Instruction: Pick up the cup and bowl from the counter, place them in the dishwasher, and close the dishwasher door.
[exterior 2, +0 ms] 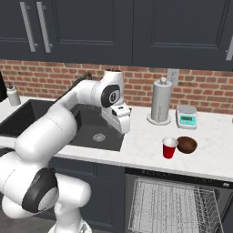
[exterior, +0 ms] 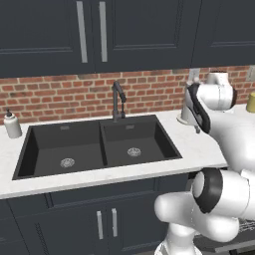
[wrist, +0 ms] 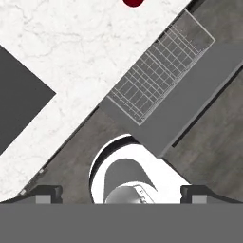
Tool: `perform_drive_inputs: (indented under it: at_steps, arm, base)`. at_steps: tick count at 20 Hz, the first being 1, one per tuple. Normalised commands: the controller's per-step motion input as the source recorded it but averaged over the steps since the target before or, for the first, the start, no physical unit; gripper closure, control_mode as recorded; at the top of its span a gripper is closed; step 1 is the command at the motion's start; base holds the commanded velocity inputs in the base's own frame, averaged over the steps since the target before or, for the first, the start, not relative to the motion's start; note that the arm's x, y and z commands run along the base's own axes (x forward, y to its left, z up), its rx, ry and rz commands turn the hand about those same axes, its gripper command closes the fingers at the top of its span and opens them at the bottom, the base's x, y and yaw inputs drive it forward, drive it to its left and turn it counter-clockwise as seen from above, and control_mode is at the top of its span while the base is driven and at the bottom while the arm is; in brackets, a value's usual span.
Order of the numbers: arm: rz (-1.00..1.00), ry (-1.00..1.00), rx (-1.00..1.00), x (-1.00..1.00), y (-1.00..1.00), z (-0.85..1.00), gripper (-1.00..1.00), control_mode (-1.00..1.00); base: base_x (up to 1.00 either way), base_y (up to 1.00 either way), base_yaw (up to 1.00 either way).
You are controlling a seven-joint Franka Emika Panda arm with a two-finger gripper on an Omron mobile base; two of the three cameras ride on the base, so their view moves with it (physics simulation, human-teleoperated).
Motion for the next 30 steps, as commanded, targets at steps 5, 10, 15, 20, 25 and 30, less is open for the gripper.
perform_drive_inputs:
  at_steps: [5, 10, 15, 20, 25, 30]
  arm:
    - [-0.15, 0.01, 0.10, 0.00, -0.90, 0.00, -1.00, -1.00]
    - [0.00, 0.00, 0.08, 0.01, -0.93, 0.00, -1.00, -1.00]
    - [0.01, 0.00, 0.00, 0.10, -0.34, -0.13, -1.00, -1.00]
    - [0.01, -0.02, 0.00, 0.22, 0.01, -0.27, -1.00, -1.00]
    - [-0.09, -0.01, 0.00, 0.46, 0.27, -0.34, -1.00, -1.00]
    - [-0.03, -0.16, -0.02, 0.12, 0.03, -0.47, -1.00, -1.00]
  base:
    - [0.00, 0.00, 0.00]
    - [0.00, 0.00, 0.00]
    - [0.00, 0.00, 0.00]
    - [0.00, 0.00, 0.00]
    - [0.00, 0.00, 0.00]
    - [0.00, 0.00, 0.00]
